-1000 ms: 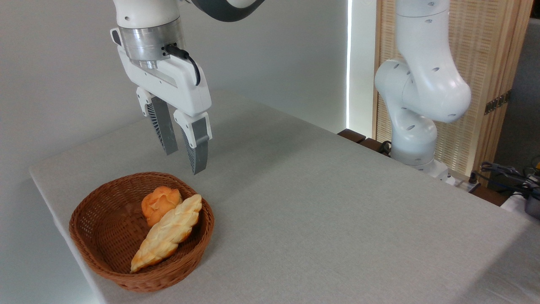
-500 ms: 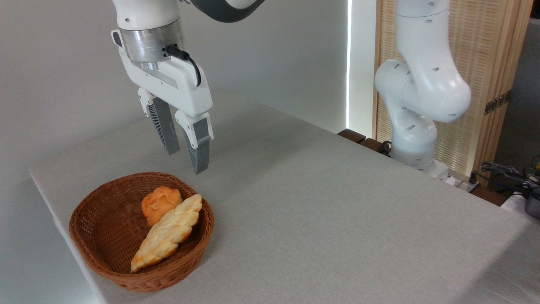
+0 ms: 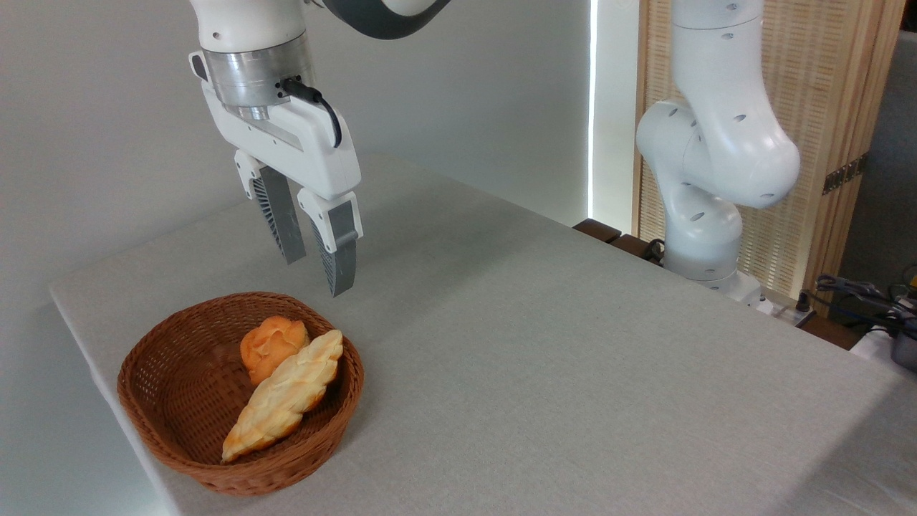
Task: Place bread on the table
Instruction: 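Lower the open gripper onto the small round orange roll, then close the gripper around the small round roll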
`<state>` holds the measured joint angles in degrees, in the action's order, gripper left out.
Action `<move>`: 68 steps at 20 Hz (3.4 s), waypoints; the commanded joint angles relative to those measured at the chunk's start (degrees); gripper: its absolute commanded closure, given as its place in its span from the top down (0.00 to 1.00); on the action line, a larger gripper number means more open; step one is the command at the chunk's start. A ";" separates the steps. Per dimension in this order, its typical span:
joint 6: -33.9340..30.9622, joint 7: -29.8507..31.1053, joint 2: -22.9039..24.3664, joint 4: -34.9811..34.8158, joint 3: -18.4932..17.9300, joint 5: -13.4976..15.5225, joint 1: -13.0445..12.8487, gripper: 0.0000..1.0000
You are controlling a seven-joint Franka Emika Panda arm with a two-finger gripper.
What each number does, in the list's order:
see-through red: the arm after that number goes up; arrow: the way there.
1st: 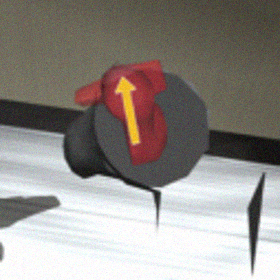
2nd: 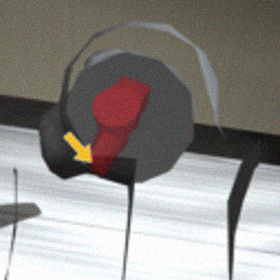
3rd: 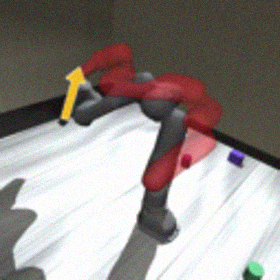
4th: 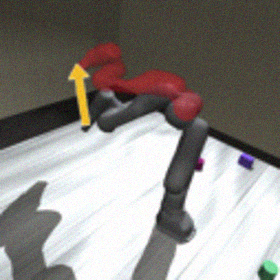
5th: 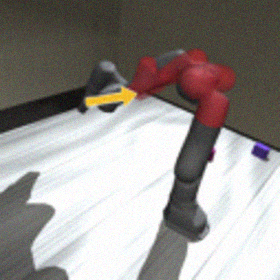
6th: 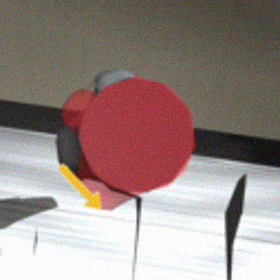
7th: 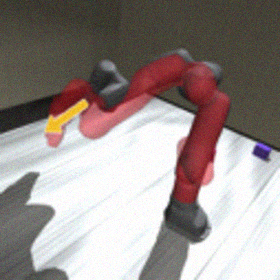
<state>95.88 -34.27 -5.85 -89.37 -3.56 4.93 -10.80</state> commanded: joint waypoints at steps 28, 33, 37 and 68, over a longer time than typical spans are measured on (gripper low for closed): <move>14.86 0.43 -12.96 -1.07 8.38 -0.45 -1.15 1.00; 15.47 0.52 -13.58 -1.07 8.48 -0.53 -1.07 1.00; 16.88 0.61 -14.10 -0.99 8.48 -0.62 -1.06 1.00; 16.18 1.31 -9.01 -0.46 7.78 1.66 0.43 0.46</move>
<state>113.06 -34.27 -19.80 -90.55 4.72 4.93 -12.07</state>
